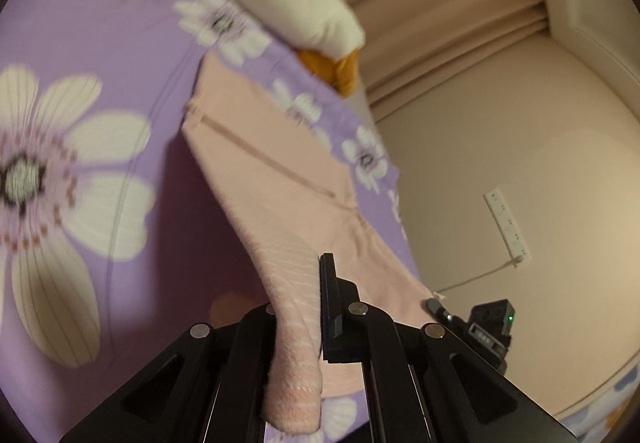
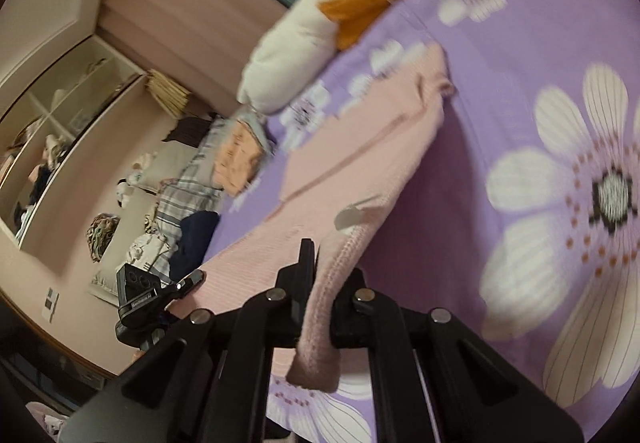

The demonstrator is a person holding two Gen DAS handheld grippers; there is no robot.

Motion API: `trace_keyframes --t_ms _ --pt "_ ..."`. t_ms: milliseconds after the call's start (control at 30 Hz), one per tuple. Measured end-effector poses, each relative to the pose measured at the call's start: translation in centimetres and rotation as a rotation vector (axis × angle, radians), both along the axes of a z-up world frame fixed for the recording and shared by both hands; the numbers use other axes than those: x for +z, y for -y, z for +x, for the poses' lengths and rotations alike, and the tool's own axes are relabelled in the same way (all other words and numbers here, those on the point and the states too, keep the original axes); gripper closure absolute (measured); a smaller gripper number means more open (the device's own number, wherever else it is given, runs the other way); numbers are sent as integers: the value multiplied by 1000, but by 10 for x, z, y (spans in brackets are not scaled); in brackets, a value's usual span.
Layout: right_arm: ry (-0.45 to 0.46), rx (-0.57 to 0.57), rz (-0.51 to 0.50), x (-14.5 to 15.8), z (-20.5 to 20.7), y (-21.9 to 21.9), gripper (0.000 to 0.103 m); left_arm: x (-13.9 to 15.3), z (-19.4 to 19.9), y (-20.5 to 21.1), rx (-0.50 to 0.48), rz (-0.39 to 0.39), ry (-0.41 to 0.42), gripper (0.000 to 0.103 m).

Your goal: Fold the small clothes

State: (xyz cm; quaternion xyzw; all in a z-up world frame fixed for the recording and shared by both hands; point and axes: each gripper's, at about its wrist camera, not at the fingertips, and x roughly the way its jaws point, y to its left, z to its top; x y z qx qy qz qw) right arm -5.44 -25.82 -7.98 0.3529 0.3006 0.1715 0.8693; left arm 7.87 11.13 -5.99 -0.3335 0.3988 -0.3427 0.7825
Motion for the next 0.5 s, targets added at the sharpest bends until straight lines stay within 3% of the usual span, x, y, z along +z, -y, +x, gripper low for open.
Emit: trace_keyframes --t_ms 500 --pt "132 46 -40 43 -27 -5 98 39 -19 -11 -17 -38 125 103"
